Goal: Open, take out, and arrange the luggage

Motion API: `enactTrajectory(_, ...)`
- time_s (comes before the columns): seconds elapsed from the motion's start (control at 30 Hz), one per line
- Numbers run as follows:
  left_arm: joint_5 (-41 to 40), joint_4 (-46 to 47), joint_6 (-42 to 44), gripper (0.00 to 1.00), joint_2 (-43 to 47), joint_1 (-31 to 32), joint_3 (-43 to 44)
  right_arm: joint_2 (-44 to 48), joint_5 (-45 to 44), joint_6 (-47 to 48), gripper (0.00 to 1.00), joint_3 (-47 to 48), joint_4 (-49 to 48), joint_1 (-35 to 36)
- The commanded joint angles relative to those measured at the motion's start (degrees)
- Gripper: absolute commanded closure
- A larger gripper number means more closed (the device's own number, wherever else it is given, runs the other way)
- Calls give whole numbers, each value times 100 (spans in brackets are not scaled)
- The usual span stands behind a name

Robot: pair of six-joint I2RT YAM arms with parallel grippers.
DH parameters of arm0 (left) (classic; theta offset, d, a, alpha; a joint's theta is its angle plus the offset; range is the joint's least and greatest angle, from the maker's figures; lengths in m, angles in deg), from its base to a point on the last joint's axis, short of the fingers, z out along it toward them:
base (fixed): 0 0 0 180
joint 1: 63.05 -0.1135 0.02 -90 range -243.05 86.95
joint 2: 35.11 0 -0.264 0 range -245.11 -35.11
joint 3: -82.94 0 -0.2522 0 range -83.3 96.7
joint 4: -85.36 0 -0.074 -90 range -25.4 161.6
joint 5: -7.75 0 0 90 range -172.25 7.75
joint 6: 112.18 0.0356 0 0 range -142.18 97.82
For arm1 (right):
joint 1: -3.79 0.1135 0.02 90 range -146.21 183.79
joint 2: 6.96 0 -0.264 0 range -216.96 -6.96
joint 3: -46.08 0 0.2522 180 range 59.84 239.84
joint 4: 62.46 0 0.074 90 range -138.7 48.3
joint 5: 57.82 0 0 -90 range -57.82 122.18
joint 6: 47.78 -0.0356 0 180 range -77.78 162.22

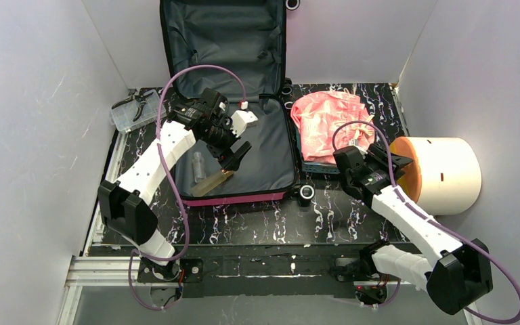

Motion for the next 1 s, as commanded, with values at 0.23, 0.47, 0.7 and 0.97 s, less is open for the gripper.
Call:
enactTrajectory(0.23,285,-85,26,6,-109,-31,175,-239,177,334,53,28,-666,23)
enactTrajectory(0.47,309,-99,22,6,-56,-31,163,-389,89,671,56,-58,-1039,-50)
enactTrajectory(0.7,311,-118,38,5,-40,-31,164,-242,72,927,54,-305,-1195,-169)
enactTrajectory(0.97,371,-132,37,5,-43,-31,191,-88,123,1210,54,-523,-1483,-269)
